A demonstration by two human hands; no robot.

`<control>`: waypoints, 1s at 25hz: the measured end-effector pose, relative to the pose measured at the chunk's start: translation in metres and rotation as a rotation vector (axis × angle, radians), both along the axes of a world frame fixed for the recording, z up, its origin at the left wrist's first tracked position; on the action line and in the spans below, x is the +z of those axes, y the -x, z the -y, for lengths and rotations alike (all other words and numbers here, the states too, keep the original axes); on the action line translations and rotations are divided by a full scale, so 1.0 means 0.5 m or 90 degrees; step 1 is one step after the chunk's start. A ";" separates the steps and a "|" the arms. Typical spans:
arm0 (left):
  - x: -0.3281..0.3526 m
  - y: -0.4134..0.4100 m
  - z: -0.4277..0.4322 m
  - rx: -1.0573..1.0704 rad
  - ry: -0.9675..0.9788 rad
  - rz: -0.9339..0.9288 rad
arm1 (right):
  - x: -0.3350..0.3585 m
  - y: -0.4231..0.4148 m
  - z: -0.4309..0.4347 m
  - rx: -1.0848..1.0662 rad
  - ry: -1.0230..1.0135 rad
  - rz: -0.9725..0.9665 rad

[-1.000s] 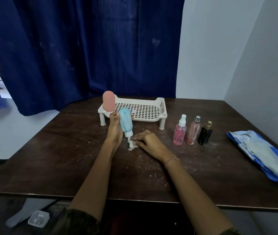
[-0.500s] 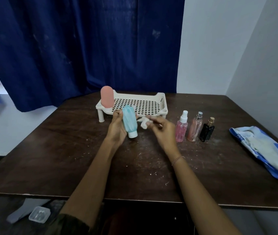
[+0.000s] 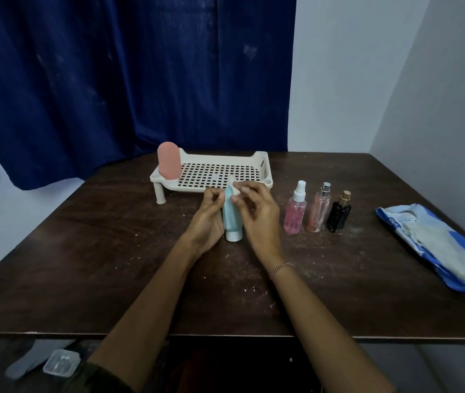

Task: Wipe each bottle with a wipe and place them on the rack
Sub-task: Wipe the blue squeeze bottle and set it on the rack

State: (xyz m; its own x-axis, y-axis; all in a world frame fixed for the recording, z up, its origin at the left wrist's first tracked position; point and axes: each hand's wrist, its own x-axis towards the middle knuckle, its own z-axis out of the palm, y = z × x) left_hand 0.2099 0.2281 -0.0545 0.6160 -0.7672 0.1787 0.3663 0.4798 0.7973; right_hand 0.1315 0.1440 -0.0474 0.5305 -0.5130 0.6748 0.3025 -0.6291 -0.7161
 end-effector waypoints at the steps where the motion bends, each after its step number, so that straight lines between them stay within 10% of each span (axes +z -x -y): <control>1: -0.001 -0.001 0.000 -0.002 0.009 -0.002 | -0.001 0.000 -0.002 -0.003 0.031 -0.003; 6: -0.006 -0.004 0.001 -0.013 0.037 0.002 | 0.003 0.005 -0.004 -0.019 0.135 -0.005; 12: -0.007 -0.005 0.006 -0.026 0.008 0.029 | 0.005 0.000 0.037 -0.053 -0.062 -0.047; 25: 0.000 -0.018 -0.004 -0.057 0.058 0.008 | -0.005 0.003 -0.003 -0.017 0.178 -0.036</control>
